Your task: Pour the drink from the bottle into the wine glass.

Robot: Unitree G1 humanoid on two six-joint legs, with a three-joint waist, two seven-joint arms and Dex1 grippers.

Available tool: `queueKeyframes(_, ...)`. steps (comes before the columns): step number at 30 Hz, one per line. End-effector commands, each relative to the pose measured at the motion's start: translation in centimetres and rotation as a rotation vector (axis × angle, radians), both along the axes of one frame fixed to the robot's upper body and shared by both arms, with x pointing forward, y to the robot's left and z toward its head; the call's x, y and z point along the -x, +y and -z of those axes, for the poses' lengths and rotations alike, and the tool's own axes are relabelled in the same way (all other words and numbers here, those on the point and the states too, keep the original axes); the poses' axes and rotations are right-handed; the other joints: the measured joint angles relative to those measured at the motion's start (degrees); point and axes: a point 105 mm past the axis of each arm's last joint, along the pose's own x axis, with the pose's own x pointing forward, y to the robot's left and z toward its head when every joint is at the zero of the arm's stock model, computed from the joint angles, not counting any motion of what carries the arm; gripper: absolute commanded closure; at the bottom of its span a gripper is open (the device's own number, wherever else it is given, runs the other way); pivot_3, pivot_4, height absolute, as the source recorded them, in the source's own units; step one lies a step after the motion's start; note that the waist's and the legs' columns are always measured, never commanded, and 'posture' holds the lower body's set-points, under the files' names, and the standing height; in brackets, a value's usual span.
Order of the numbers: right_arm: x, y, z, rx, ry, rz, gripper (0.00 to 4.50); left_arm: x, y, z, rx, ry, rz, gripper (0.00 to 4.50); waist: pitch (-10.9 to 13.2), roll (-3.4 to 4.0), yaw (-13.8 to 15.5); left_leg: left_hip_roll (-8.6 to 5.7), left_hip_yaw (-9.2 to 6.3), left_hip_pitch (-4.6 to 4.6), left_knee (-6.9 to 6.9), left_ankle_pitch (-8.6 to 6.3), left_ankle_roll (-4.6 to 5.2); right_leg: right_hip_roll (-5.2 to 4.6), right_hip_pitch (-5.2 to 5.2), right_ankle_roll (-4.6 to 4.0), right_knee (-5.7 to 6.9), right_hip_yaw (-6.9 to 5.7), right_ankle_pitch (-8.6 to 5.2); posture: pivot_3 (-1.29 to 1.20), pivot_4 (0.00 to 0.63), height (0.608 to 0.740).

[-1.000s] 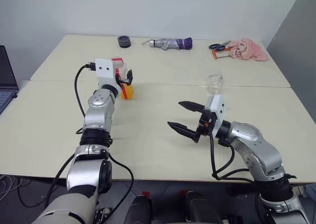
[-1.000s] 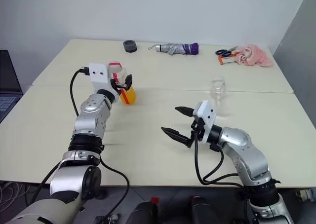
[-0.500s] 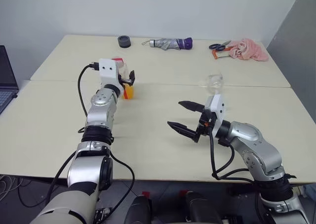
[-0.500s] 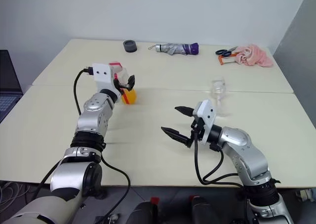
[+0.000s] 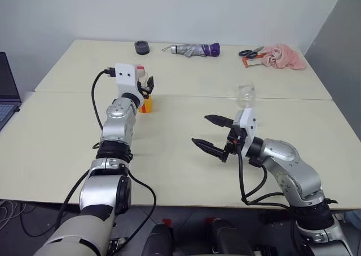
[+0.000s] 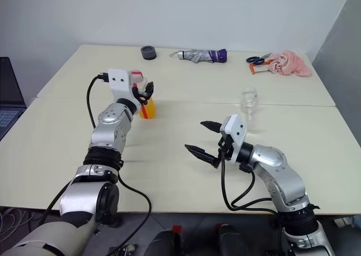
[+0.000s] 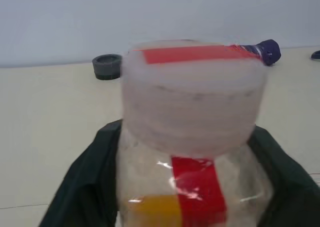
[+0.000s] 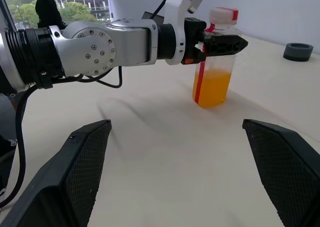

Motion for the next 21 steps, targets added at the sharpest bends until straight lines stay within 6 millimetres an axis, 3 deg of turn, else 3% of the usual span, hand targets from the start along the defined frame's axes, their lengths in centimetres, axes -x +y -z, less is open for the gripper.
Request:
queueKeyframes(1,0.3,0.3,-1.3,-0.020,-0.057,-0.017,0.00,-0.1,0.2,-1.5,0.002,-0.044,-0.014,2.36,0.00,0.00,0.00,0.00,0.00,0.00,0.00,0.00,0.00,0.00,0.00,0.00,0.00,0.00,0.00,0.00,0.150,0.740)
queueKeyframes(13,0.1,0.3,-1.5,-0.034,-0.068,-0.005,0.00,1.0,-0.4,-1.7,-0.033,-0.080,0.037,2.55,0.00,0.00,-0.01,0.05,-0.01,0.00,0.00,0.00,0.00,-0.01,-0.01,0.00,0.01,0.00,0.00,0.00,0.150,0.740)
queueKeyframes(21,-0.3,-0.5,-1.6,-0.032,-0.101,0.061,0.00,3.6,-2.5,-2.0,-0.029,-0.146,0.241,2.58,0.00,0.00,0.01,0.10,-0.01,-0.01,0.00,0.01,-0.02,-0.05,-0.01,-0.01,0.02,0.01,0.00,0.00,0.150,0.740)
